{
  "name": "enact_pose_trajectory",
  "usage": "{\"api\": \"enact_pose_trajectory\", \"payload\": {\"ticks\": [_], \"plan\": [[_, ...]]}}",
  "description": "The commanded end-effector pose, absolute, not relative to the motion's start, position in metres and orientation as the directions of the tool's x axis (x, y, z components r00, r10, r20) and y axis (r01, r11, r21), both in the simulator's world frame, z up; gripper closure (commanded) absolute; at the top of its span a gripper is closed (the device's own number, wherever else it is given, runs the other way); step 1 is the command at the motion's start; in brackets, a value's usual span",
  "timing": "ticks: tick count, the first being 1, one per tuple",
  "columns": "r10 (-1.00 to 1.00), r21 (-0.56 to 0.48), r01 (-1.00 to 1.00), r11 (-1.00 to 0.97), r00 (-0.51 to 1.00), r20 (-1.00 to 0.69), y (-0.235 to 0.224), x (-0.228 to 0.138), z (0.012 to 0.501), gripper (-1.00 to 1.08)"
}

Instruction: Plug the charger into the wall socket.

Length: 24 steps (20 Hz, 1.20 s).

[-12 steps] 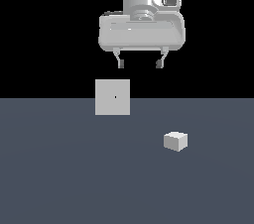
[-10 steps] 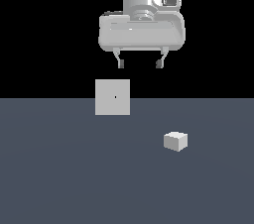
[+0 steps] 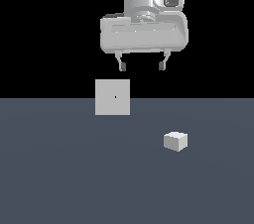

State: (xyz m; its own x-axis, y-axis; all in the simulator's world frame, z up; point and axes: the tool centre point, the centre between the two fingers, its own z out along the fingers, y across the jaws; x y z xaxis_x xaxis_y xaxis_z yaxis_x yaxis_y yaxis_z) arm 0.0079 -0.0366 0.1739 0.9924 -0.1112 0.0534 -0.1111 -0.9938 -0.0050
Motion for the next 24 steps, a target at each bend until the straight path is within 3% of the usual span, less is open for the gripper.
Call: {"api": "enact_pose_trajectory", "payload": {"ticks": [1,24], "plan": [[-0.135,0.000,-0.135,-0.991,0.988,0.069,-0.039,0.006,0.170,-0.92],[-0.458,0.030,-0.489,-0.872,0.835,0.304,-0.072,-0.022,0.113,-0.92]]}}
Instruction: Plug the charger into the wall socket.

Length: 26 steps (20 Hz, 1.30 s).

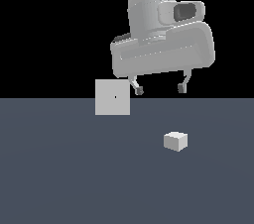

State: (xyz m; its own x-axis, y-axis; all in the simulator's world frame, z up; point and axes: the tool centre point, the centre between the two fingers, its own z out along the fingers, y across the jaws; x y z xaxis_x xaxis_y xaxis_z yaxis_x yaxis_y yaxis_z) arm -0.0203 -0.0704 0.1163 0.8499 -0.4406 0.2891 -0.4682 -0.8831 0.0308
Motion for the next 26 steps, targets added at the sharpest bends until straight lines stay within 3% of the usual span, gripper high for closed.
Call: {"api": "enact_pose_trajectory", "payload": {"ticks": [1,26], "plan": [[-0.469,0.029,-0.502,-0.864,0.826,0.314,-0.074,-0.023,0.111,-0.92],[-0.641,0.000,-0.731,-0.682,0.598,0.482,-0.099,-0.042,0.063,-0.92]]}}
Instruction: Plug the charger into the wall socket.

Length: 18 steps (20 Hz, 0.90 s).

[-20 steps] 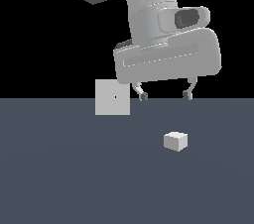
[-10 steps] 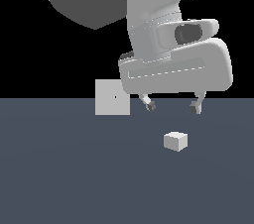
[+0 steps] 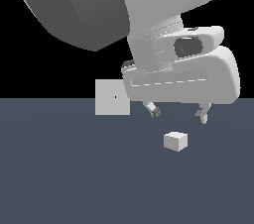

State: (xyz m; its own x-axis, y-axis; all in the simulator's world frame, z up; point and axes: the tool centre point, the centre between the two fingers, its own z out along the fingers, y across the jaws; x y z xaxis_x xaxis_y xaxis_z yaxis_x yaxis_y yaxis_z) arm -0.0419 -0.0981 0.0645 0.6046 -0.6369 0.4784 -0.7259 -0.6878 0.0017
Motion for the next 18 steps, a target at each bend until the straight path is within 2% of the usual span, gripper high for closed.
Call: {"api": "enact_pose_trajectory", "payload": {"ticks": [1,8,18], "plan": [[-0.642,0.000,-0.733,-0.681,0.596,0.483,-0.099,-0.042,0.063,-0.92],[-0.641,0.000,-0.731,-0.683,0.599,0.480,-0.098,-0.043,0.056,-0.92],[-0.644,-0.001,-0.733,-0.680,0.596,0.479,-0.099,-0.044,0.017,-0.92]]}}
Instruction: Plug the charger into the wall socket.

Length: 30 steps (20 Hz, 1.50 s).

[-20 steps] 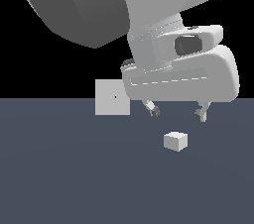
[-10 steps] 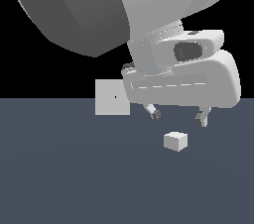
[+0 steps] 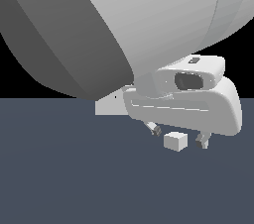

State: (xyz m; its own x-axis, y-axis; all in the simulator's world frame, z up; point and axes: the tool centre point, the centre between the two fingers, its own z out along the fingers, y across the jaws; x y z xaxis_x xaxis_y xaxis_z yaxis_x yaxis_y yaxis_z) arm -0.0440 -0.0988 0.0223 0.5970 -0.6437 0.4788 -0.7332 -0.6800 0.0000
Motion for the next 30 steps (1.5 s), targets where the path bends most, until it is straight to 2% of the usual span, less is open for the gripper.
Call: {"api": "enact_pose_trajectory", "payload": {"ticks": [1,5,6,20,30], "plan": [[-0.644,-0.001,-0.733,-0.680,0.596,0.479,-0.099,-0.044,0.015,-0.92],[-0.644,-0.001,-0.734,-0.679,0.596,0.479,-0.099,-0.044,0.011,-0.92],[-0.644,-0.001,-0.734,-0.679,0.596,0.479,-0.099,-0.044,0.011,1.08],[-0.637,0.000,-0.726,-0.687,0.602,0.482,-0.101,-0.043,0.015,1.08],[-0.491,0.000,-0.562,-0.827,0.723,0.486,-0.068,-0.022,0.038,1.08]]}}
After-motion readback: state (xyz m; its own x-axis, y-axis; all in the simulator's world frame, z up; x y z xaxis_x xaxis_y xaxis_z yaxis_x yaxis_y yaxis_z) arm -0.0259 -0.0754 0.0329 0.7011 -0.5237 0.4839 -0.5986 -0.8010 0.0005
